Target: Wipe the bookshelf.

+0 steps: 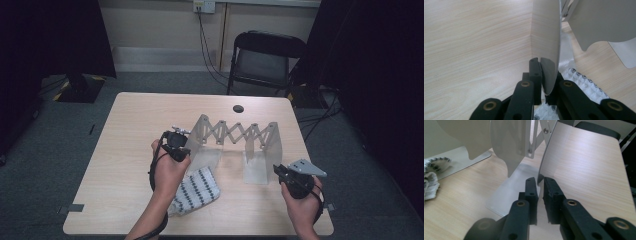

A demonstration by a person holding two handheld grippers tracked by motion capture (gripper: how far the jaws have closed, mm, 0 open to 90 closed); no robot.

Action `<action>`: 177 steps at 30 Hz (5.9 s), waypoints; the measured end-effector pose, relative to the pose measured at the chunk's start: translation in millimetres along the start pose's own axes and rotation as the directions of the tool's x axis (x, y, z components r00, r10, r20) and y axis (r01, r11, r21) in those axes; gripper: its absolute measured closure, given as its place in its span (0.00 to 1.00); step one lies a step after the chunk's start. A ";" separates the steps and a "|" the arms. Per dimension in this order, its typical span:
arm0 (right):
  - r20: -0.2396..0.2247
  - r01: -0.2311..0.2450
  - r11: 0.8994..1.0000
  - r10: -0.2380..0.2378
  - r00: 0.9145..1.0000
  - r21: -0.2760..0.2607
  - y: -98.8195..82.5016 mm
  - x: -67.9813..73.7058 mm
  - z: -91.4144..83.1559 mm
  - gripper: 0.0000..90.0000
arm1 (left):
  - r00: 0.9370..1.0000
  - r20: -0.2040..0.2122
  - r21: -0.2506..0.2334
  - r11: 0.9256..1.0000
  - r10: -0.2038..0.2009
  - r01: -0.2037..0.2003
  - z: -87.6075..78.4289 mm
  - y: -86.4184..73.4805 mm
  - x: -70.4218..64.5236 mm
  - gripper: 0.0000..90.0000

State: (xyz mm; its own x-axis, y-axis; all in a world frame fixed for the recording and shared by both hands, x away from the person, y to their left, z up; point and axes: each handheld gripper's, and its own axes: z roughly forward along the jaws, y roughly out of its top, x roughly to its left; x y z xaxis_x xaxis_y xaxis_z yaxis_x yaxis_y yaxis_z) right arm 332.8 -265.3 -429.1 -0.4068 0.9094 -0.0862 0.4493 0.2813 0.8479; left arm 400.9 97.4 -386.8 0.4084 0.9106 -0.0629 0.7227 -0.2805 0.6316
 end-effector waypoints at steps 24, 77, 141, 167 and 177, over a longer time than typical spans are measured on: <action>-0.126 0.020 0.984 0.002 0.992 0.175 -50.3 5.1 26.2 0.36 | 0.986 0.133 0.019 0.994 0.104 -0.107 8.7 -69.4 16.7 0.55; -0.130 0.003 0.982 0.022 0.991 0.187 -59.9 1.3 36.3 0.16 | 0.993 0.084 0.020 0.996 -0.086 0.085 -12.4 -106.8 85.8 0.93; -0.122 -0.006 0.982 0.029 0.992 0.187 -58.7 2.3 38.2 0.16 | 0.990 0.135 0.054 0.998 0.027 -0.035 30.7 -71.2 46.3 0.90; -0.125 -0.004 0.982 0.028 0.992 0.189 -58.5 2.2 38.5 0.16 | 0.984 0.140 -0.021 0.994 0.106 -0.104 -48.9 12.3 38.4 0.90; -0.125 -0.005 0.982 0.029 0.992 0.189 -58.4 2.3 38.6 0.16 | 0.981 0.150 -0.011 0.992 0.125 -0.125 -42.3 9.2 32.6 0.90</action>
State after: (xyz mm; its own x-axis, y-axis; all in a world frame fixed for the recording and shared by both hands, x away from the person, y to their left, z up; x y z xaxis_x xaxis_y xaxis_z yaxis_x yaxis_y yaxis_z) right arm 336.4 -267.8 -499.0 -0.4900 0.8717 0.0042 0.5933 0.3299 0.7343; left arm 397.3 137.3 -350.4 0.5742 0.8128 -0.0985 0.6601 -0.3884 0.6429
